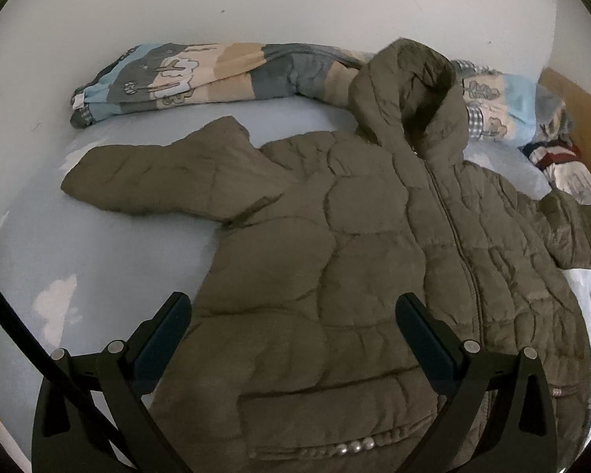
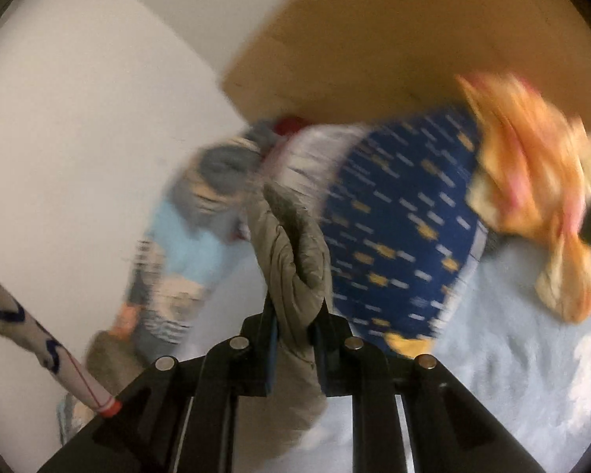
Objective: Fold large clothes
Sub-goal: 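Grasp the cuff of the jacket sleeve with the right gripper, then fold the held sleeve across the jacket body and open the right gripper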
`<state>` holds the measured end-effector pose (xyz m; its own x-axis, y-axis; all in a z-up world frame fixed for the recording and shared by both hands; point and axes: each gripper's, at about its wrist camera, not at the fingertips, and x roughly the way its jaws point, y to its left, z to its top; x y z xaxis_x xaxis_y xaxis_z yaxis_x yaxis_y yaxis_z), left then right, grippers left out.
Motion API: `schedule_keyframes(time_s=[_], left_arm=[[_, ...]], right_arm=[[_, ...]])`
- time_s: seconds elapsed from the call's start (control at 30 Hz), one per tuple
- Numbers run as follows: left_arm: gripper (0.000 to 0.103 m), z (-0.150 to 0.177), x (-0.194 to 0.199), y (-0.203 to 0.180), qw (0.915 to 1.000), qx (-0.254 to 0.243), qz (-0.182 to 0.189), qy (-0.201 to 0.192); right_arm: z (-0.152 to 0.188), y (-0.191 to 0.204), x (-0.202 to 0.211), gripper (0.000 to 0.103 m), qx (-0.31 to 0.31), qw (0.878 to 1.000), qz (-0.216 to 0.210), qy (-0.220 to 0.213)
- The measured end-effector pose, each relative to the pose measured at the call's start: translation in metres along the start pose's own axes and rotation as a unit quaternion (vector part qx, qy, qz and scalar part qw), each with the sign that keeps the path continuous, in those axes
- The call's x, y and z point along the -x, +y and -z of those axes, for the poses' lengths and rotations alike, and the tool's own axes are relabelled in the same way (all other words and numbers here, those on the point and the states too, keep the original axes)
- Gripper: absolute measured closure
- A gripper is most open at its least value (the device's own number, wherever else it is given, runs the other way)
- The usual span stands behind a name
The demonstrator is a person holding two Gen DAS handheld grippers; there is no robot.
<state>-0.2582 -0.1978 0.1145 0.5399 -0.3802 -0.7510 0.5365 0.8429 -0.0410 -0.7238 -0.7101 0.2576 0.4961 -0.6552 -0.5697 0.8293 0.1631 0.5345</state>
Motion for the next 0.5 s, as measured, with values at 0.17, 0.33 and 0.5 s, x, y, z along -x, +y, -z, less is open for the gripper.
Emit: schedule_keyframes(time_s=[0.17, 0.33, 0.5], left_arm=[[0.0, -0.002, 0.009, 0.023, 0.9997, 0.023, 0.002, -0.008], [0.0, -0.003, 0.016, 0.048, 0.999, 0.045, -0.001, -0.009], [0.0, 0.0, 0.022, 0.071, 0.9975, 0.069, -0.009, -0.013]], right_arm=[[0.003, 0.136, 0.05, 0.087, 0.084, 0.993, -0.084, -0.009], [0.062, 0.261, 0.075, 0.087, 0.168, 0.972, -0.162, 0.032], [0.162, 0.347, 0.062, 0.087, 0.236, 0.946, -0.202, 0.096]])
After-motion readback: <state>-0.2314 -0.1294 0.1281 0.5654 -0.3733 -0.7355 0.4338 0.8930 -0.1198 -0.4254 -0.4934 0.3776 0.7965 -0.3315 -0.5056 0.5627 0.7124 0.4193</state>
